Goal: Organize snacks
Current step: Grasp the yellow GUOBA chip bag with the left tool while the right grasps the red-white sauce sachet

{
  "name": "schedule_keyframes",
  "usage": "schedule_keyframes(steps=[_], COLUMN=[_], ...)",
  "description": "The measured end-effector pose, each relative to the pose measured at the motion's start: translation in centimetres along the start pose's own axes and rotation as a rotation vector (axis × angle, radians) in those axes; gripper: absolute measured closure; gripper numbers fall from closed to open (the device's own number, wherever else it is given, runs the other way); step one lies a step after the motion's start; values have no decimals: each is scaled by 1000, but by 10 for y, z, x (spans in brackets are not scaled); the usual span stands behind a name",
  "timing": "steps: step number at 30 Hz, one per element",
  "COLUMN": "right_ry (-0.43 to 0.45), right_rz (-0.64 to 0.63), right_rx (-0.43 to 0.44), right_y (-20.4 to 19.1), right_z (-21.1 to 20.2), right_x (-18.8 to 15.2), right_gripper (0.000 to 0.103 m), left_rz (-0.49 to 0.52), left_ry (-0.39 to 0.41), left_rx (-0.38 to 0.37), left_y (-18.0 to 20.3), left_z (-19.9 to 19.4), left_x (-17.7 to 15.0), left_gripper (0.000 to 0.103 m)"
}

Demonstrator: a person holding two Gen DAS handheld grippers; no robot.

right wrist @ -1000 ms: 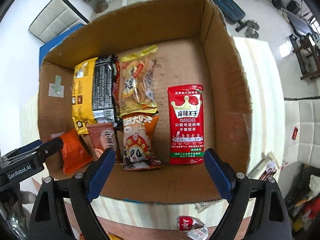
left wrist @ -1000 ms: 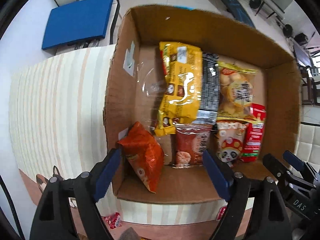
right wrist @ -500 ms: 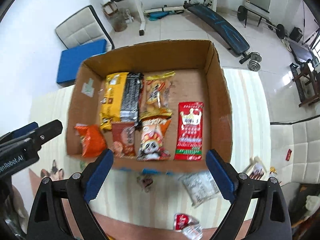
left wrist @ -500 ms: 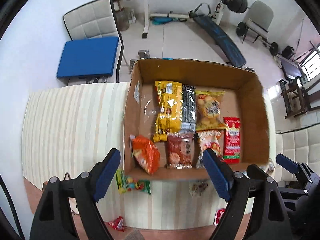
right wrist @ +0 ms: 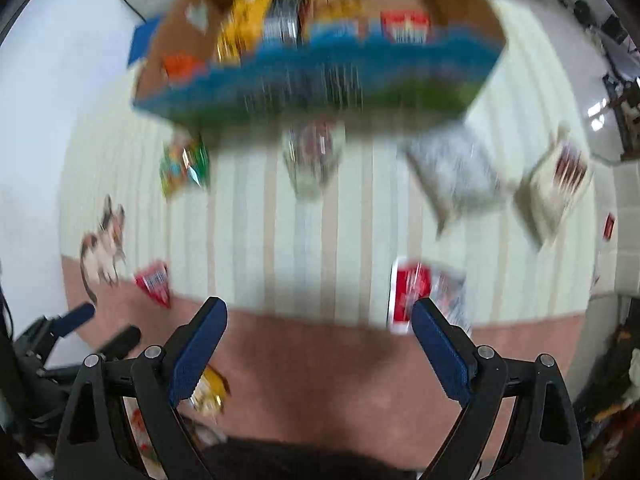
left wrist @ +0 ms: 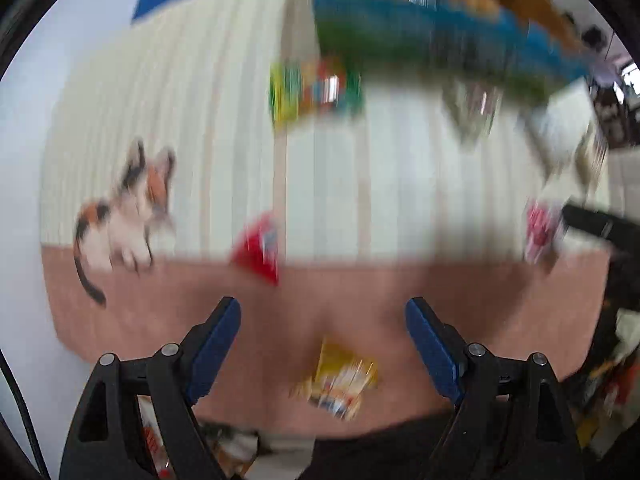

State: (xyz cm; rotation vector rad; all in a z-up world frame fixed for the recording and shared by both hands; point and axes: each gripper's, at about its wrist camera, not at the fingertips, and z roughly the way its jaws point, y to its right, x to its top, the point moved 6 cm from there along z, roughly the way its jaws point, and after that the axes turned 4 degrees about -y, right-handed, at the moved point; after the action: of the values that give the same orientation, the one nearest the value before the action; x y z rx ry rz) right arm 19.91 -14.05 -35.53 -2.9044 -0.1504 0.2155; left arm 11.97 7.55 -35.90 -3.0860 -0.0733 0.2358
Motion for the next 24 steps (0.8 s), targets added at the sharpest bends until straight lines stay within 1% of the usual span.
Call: schedule_keyframes(steps=[3, 6, 10, 14, 16, 17, 18, 19, 20, 21, 24], right_ry=[-56, -86, -107, -112, -113, -111, -110, -110, -108, -106, -86], right_rz=[19, 32, 42, 45, 47, 47, 48, 49, 53, 58, 84], right_rx=[5, 8, 7, 2, 1, 1, 0, 0, 1, 3, 16], right_y=[4, 7, 10, 11, 14, 16, 18, 19, 23, 25, 36], right_z=[25, 39, 50, 49, 48, 47, 46, 44, 42, 40, 31], right_x=[-24, -40, -53, -52, -53, -54, -54, -54, -53, -53, -49], right_gripper=[7, 7, 7, 7, 7, 7, 7, 7, 7, 7, 7], left_rz=[50, 99, 144, 179, 179, 173, 161, 147, 129, 110, 65], left_ry=[-62, -118, -170, -209, -225, -229, -230, -240, -252, -246, -227], left_rx=[11, 5, 5, -1, -17, -23, -29, -40, -53, -63, -87], left_y=[1, 7, 19, 30, 35, 37, 38, 38, 38, 38, 38], left_z=[29, 52, 77, 98, 107, 111, 113, 116, 118, 117, 109], left_x=[-34, -61, -76, -80, -80, -79, -78, -78, -77, -75, -67], left_gripper=[19, 19, 19, 19, 19, 23, 40, 49, 52, 53, 55])
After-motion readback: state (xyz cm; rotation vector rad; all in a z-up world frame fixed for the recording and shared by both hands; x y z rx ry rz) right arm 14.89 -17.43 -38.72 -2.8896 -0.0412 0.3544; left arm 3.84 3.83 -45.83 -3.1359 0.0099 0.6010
